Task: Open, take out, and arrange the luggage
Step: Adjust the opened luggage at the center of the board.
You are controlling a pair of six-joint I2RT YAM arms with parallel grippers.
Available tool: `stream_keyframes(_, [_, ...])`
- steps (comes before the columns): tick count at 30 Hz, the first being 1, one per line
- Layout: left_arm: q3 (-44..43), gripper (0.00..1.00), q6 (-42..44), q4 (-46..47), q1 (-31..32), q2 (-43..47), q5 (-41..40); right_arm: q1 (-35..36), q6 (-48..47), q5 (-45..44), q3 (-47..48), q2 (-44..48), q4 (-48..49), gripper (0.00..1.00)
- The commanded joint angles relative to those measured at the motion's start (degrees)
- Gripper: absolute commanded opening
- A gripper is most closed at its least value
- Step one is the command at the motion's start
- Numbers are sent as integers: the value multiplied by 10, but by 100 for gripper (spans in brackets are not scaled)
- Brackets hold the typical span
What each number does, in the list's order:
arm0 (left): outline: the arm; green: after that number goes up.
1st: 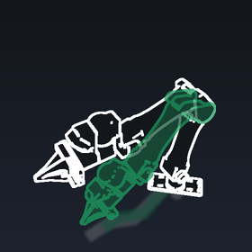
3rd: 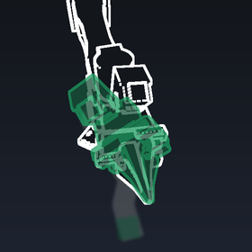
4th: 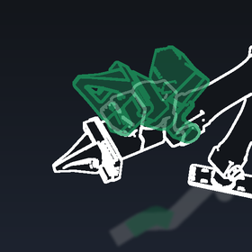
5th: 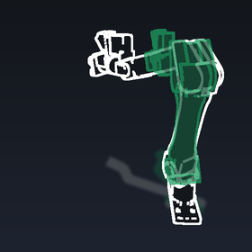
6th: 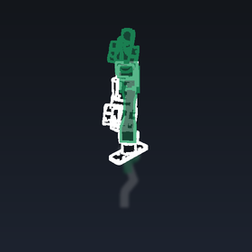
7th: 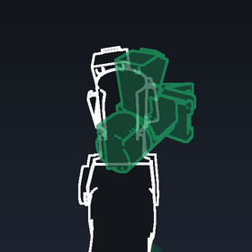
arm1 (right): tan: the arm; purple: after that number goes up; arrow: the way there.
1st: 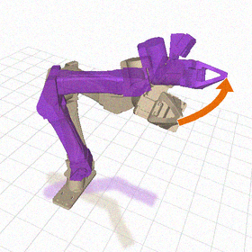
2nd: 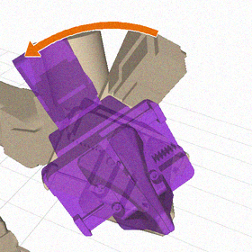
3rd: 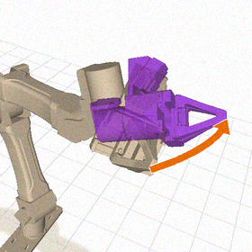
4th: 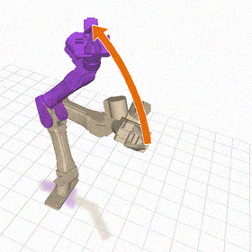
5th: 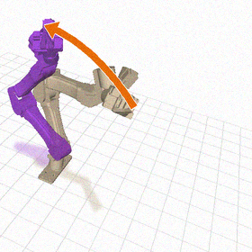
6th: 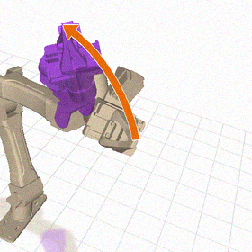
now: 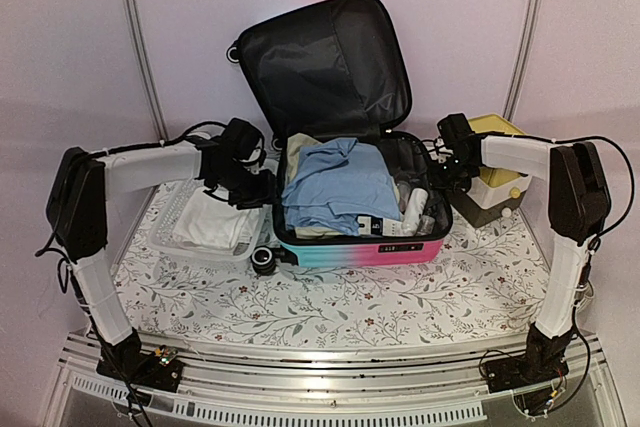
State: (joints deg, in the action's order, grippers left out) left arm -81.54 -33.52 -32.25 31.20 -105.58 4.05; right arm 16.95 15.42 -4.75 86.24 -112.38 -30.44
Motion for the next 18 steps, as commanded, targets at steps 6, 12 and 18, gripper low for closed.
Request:
stream_keyframes(6, [-19,47,-2,-3,14,-21,12,-21,15,-19,2,-12,41,2])
stream_keyframes(12, [-58,29,5,0,14,-53,30,-21,13,-27,2,-13,41,2])
stream_keyframes(18, [-103,39,10,-41,24,-65,-18,-21,11,-30,2,-13,40,2])
